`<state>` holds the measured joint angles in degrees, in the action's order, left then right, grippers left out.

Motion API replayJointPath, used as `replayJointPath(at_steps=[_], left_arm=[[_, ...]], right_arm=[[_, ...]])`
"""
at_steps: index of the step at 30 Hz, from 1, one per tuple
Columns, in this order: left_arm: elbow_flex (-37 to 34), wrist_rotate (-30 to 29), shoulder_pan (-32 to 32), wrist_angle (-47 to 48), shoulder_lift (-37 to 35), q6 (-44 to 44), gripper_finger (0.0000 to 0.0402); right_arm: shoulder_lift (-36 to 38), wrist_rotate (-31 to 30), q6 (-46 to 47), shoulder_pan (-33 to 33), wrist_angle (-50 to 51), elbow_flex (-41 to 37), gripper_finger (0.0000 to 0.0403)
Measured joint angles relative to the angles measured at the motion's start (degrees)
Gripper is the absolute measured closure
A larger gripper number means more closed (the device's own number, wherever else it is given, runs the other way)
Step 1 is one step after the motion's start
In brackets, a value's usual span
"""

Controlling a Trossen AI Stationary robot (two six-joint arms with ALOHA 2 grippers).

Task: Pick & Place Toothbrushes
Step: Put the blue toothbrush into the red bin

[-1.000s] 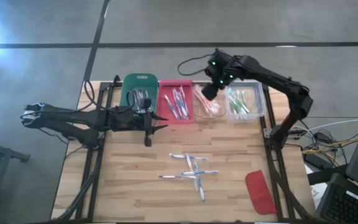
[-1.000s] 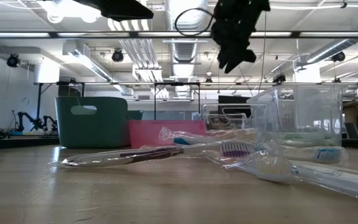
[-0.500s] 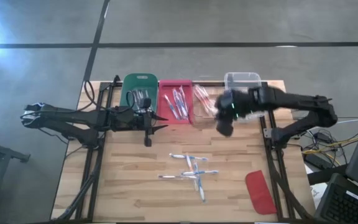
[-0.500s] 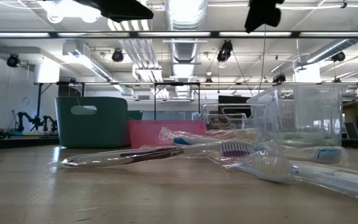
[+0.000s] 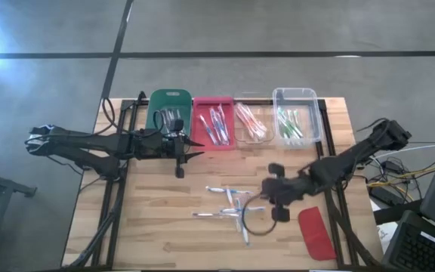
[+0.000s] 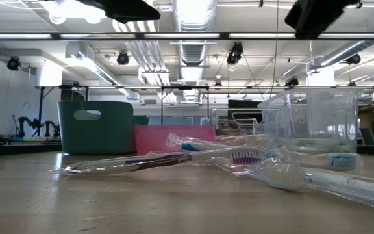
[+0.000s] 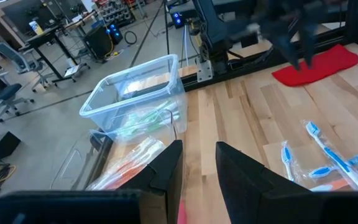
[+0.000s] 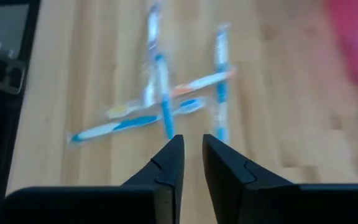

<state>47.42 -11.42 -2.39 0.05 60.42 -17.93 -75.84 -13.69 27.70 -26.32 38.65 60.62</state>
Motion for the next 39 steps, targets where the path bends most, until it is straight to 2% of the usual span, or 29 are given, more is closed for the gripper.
replayJointPath(at_steps=[4, 11, 19, 27, 33, 39], left_arm=[[0.0, 0.0, 0.0, 0.0, 0.0, -0.02, 0.03], [0.0, 0.0, 0.0, 0.0, 0.0, -0.02, 0.03], [0.0, 0.0, 0.0, 0.0, 0.0, -0.26, 0.03], [0.0, 0.0, 0.04, 0.02, 0.0, -0.47, 0.03], [-0.01, 0.0, 0.04, 0.02, 0.0, -0.66, 0.03], [-1.02, 0.0, 0.02, 0.09, 0.0, -0.71, 0.03]], right_arm=[[-2.7, 0.0, 1.63, -2.74, -4.61, -4.29, 0.0327], [-8.81, -0.78, 2.33, -3.09, -5.08, -7.2, 0.0269], [-17.45, 0.47, 2.29, -3.46, -5.15, -6.45, 0.02], [-23.5, 3.45, 2.17, -3.57, -5.33, -3.34, 0.0159], [-26.95, 3.45, 2.39, -3.53, -6.2, -2.98, 0.0152], [-28.24, 3.55, 4.67, -3.57, -6.25, -2.86, 0.0198]])
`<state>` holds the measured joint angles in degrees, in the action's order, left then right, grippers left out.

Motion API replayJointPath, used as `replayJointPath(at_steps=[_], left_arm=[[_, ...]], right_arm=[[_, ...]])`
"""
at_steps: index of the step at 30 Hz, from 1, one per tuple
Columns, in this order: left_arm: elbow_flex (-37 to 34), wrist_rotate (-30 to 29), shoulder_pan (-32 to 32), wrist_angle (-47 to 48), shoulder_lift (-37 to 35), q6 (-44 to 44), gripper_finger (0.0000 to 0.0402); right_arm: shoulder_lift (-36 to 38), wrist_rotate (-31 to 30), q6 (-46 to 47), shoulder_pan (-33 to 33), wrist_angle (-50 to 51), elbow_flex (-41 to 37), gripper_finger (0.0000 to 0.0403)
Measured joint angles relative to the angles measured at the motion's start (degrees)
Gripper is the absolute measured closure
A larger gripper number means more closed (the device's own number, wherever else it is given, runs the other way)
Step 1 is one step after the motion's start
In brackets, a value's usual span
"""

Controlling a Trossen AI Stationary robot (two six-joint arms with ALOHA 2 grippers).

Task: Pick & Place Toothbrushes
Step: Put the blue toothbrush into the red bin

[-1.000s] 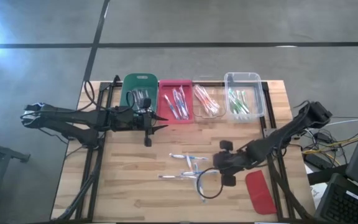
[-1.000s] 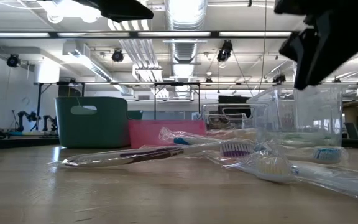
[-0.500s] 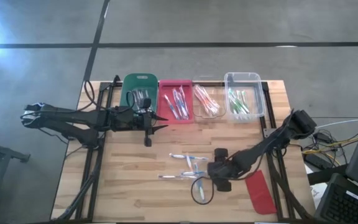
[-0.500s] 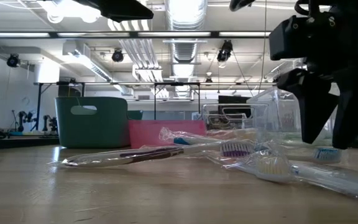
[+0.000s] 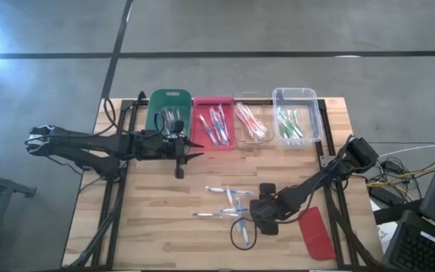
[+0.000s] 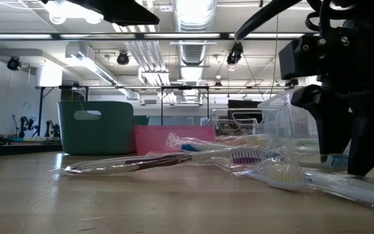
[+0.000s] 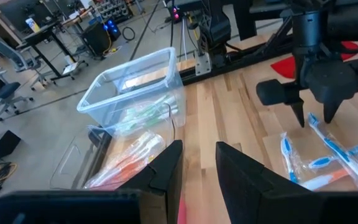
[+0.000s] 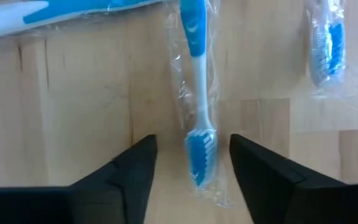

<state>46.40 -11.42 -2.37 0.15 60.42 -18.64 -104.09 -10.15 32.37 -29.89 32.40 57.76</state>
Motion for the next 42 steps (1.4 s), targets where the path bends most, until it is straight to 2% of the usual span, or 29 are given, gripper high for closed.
replayJointPath(at_steps=[14, 18, 26, 30, 33, 37, 42], left_arm=[[-0.75, 0.0, -0.04, -0.12, 0.0, 0.0, 0.03], [-0.67, -0.01, -0.04, -0.11, 0.0, 4.13, 0.03], [0.58, 0.02, -0.02, 1.29, 0.01, 11.64, 0.03], [1.72, 0.7, 0.76, 2.89, 0.61, 21.04, 0.0302], [3.43, 9.37, 3.54, 6.01, 2.36, 32.13, 0.0309], [5.48, 27.06, 7.46, 6.27, 6.76, 43.27, 0.0319], [8.03, 37.76, 9.52, 5.51, 13.89, 57.76, 0.0319]], right_arm=[[1.05, 2.51, 0.68, 0.04, 0.35, 0.03, 0.0384], [3.68, 3.05, 0.63, 0.04, 1.89, 0.0, 0.0385], [14.2, 1.06, -0.98, -0.03, 4.96, 0.87, 0.0389], [19.45, -0.91, -5.36, -0.21, 4.79, 0.87, 0.039], [22.16, -2.33, -10.1, -0.22, 4.68, 0.84, 0.039], [24.61, -5.35, -19.26, -0.22, 4.73, 0.85, 0.039], [25.57, -13.17, -41.71, -0.45, 4.96, 0.9, 0.039]])
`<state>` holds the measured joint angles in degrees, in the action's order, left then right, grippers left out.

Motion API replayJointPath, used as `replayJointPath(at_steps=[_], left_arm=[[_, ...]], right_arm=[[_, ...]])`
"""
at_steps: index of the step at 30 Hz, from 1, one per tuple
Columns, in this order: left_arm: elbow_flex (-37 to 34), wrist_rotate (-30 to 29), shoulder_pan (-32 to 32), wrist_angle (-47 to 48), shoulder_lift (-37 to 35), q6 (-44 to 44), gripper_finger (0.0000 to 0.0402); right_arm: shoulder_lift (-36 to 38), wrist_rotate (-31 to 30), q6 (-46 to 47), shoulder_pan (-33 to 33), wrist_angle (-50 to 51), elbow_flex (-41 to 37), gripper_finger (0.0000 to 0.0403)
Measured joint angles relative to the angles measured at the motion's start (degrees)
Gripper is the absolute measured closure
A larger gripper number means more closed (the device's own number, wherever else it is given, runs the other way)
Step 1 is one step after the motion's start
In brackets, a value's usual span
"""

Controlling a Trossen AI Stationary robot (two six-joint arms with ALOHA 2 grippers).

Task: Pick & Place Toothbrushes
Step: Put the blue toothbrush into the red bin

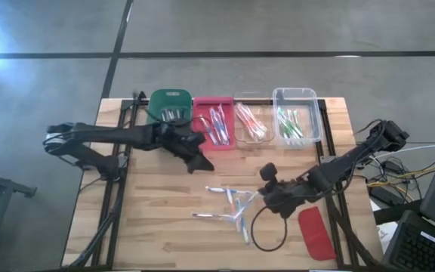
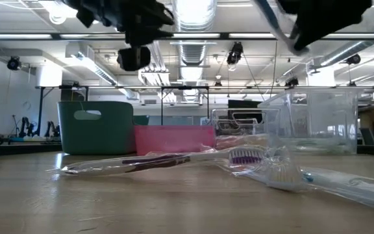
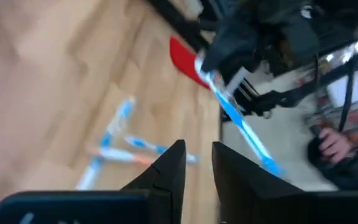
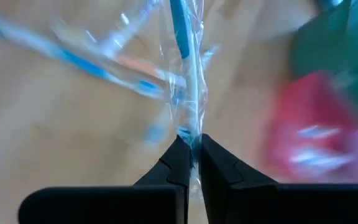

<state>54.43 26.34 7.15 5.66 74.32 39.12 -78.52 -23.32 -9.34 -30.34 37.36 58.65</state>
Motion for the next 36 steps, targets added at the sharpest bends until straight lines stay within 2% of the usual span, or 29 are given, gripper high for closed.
replayJointPath(at_steps=[3, 6, 9, 12, 20, 23, 29, 32, 36], left_arm=[[1.74, 4.5, 0.1, -0.25, 4.27, 6.81, 0.0317], [3.57, 8.81, -0.32, -3.41, 7.92, 10.37, 0.0318], [5.45, 10.28, -0.6, -7.56, 11.16, 12.11, 0.0319], [8.4, 11.75, -0.56, -8.23, 13.73, 12.01, 0.0317], [15.05, 15.52, -0.51, -8.22, 18.09, 9.21, 0.0314], [15.74, 17.43, -0.46, -7.98, 18.76, 6.58, 0.0314], [15.79, 17.63, 0.03, -7.21, 19.57, 3.56, 0.0312], [15.79, 17.49, 0.16, -7.26, 19.83, 2.1, 0.0297], [15.77, 17.25, 0.39, -7.25, 19.83, 2.09, 0.0255]], right_arm=[[-0.15, -8.93, -14.19, -0.1, -0.1, -0.02, 0.039], [-0.42, -21.61, -23.63, -0.05, -1.08, 0.09, 0.039], [-0.89, -32.96, -32.32, 0.03, -4.55, 0.11, 0.039], [-0.82, -39.6, -38.37, -0.04, -7.43, 0.15, 0.039], [-0.66, -42.92, -45.93, -0.03, -10.15, 0.15, 0.039], [-0.66, -42.9, -47.44, -0.03, -12.2, 0.15, 0.039], [-0.66, -42.61, -51.09, -0.16, -15.91, 0.2, 0.039], [-0.66, -42.46, -51.11, -0.16, -15.91, 0.32, 0.039], [-0.66, -42.44, -51.36, -0.14, -15.88, 1.08, 0.039]])
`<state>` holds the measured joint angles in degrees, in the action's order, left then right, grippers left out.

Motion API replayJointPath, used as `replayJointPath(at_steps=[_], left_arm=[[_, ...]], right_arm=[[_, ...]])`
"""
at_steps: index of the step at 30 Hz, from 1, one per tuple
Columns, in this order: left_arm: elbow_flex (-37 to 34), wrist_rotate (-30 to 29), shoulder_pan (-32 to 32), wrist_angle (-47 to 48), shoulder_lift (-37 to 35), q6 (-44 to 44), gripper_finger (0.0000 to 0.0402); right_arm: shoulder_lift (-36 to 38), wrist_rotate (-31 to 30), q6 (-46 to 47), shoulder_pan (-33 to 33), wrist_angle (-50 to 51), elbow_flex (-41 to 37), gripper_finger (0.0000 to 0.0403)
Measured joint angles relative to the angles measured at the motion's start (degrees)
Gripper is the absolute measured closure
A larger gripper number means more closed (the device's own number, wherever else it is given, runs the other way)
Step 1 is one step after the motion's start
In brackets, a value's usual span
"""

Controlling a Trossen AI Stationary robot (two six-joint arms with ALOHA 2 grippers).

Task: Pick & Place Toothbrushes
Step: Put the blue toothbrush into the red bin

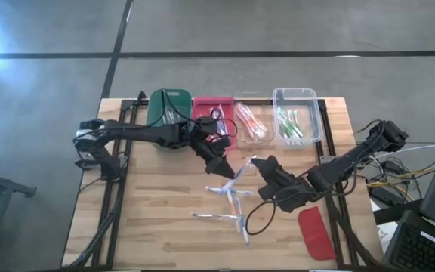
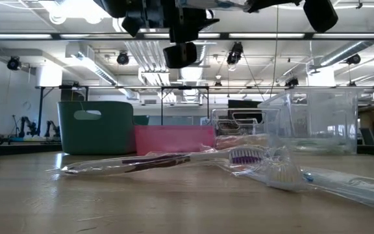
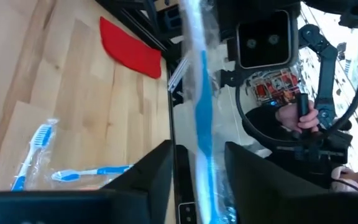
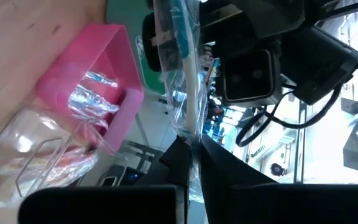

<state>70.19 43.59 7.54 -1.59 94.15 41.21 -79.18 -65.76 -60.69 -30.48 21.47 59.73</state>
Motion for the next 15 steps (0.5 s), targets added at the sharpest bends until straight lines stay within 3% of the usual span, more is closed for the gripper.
replayJointPath(at_steps=[6, 15], left_arm=[[0.23, 0.14, 0.06, -0.06, 0.04, -0.16, 0.0208], [1.07, 1.48, 0.0, -0.42, 0.07, -0.61, 0.0211]], right_arm=[[-0.04, 0.09, -0.61, 0.71, -0.08, 0.97, 0.039], [-0.04, 0.2, -2.53, 2.08, -1.14, 0.96, 0.039]])
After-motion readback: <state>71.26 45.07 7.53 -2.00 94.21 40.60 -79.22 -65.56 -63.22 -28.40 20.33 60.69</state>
